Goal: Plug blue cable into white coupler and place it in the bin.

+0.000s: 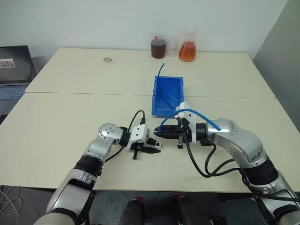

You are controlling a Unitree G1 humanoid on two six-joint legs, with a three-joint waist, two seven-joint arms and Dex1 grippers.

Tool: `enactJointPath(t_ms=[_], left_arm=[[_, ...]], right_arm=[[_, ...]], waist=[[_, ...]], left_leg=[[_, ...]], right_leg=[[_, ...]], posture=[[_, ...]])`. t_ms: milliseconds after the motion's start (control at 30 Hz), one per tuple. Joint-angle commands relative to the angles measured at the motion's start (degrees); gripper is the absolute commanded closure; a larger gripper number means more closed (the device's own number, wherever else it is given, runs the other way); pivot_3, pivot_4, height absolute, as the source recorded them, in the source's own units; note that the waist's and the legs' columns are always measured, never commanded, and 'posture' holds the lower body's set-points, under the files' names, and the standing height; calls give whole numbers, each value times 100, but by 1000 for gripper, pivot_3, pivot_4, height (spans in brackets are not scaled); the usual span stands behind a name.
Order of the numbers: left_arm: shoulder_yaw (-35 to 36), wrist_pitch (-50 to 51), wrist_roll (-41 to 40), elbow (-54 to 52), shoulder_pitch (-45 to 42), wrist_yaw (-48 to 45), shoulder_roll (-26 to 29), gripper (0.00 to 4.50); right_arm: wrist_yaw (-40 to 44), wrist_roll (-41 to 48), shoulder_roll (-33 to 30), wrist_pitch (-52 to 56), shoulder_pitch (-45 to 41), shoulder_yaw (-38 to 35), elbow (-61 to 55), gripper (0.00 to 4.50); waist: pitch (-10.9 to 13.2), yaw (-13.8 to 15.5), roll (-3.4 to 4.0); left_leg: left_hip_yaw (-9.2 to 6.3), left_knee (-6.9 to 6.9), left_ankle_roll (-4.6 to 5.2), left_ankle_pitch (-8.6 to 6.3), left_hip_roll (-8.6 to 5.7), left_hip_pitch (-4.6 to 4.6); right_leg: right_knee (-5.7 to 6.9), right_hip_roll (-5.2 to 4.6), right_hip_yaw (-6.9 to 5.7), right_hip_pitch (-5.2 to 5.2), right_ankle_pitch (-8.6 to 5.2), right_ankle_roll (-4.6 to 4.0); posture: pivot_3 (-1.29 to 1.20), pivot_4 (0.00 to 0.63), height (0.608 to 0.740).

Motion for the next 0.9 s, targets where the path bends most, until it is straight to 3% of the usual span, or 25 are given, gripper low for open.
enactJointPath(t_ms=[33, 300, 900], left_arm=[[-30, 41, 74, -9, 29, -7, -35, 3736], [4, 102, 65, -103, 91, 8, 8, 3736], [70, 196, 65, -290, 190, 35, 88, 3736]], right_arm=[[189, -283, 57, -389, 65, 112, 125, 4338], [429, -814, 121, -1001, 225, 287, 664, 4338], [595, -1432, 250, -1083, 277, 571, 1000, 4338]], waist=[[0, 0, 0], [-1, -7, 0], [-2, -16, 1]], left_leg=[[0, 1, 0, 0, 0, 0], [0, 2, 0, 0, 0, 2], [0, 3, 0, 0, 0, 10]], right_leg=[[1, 0, 0, 0, 0, 0], [5, 0, 0, 0, 0, 0], [20, 0, 1, 0, -1, -2]], posture=[[0, 150, 740], [0, 150, 740], [0, 150, 740]])
